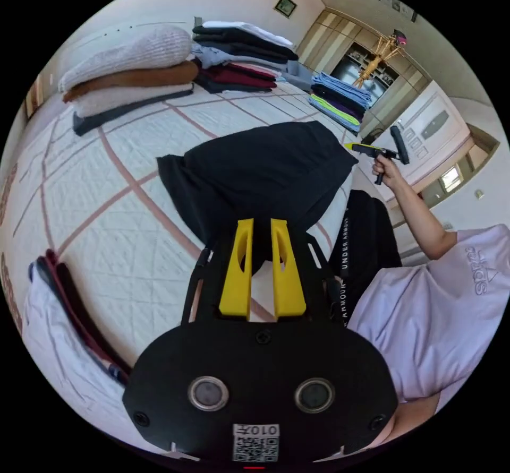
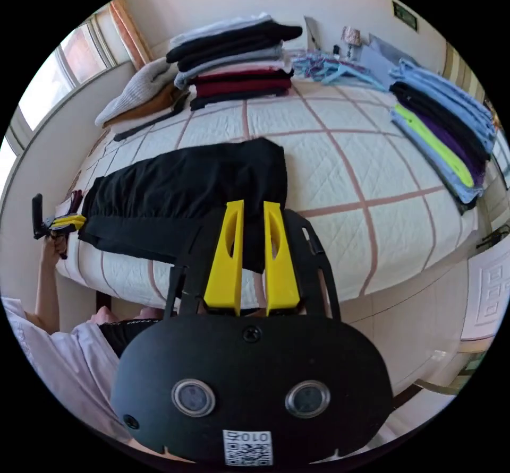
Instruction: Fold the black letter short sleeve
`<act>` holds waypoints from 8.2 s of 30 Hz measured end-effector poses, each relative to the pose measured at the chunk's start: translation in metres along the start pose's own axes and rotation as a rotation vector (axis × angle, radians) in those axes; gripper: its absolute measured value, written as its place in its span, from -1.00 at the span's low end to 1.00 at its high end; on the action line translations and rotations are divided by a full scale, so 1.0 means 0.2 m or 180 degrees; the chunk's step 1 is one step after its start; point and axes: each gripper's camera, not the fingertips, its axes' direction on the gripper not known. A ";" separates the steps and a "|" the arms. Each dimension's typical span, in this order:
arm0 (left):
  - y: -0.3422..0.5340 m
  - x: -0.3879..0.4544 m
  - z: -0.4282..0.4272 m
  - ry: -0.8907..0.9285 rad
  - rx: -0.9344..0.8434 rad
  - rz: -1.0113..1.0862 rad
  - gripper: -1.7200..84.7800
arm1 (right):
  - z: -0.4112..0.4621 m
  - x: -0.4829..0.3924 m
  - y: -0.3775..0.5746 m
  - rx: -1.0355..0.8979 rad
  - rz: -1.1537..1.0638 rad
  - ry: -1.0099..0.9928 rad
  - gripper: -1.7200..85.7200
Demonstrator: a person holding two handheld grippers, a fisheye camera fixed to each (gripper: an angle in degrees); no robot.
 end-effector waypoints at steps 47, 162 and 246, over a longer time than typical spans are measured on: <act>-0.35 0.32 -0.90 -0.0017 0.0811 0.0059 -0.91 | 0.12 0.62 -0.15 0.0904 0.2045 -0.1845 -0.84; -1.62 2.29 -0.92 -0.1395 0.0335 0.3342 -0.72 | 0.04 -0.04 0.26 0.0632 0.0546 -0.1253 -0.74; -0.06 0.08 1.37 0.3046 0.0370 -0.1773 -0.77 | -0.16 1.31 -0.31 -0.0192 0.1623 -0.3161 -0.79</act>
